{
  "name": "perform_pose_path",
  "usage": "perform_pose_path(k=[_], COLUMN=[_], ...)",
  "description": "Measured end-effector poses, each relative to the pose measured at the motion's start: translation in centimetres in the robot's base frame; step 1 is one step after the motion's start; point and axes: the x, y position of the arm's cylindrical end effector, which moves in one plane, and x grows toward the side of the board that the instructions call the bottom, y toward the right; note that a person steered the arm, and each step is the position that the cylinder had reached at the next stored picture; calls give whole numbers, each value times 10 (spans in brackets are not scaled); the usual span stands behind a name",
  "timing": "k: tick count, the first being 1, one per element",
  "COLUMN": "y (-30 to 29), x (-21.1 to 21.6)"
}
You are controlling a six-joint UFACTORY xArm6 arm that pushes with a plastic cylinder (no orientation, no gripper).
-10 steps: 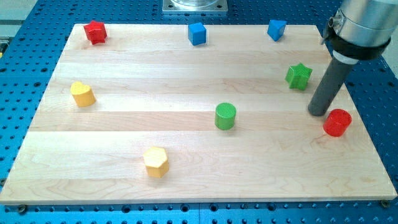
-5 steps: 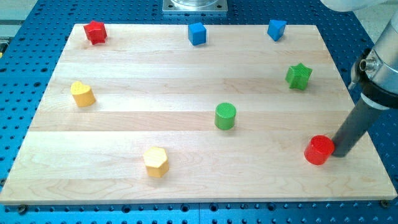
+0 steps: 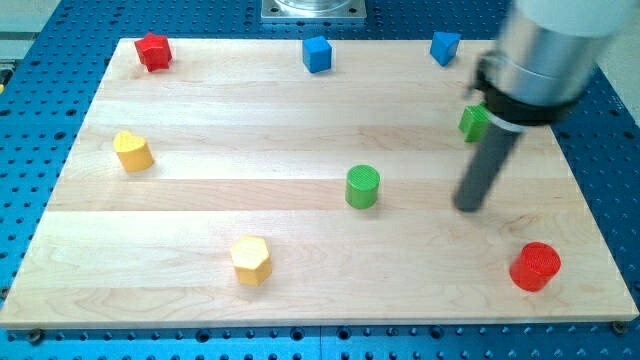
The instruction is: Move the green circle into the yellow heart
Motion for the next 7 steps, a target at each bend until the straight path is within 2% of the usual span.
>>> perform_pose_path(k=[1, 2, 3, 4, 5, 6, 7], y=[-101, -175, -93, -145, -256, -273, -279], x=[11, 21, 18, -24, -30, -23, -85])
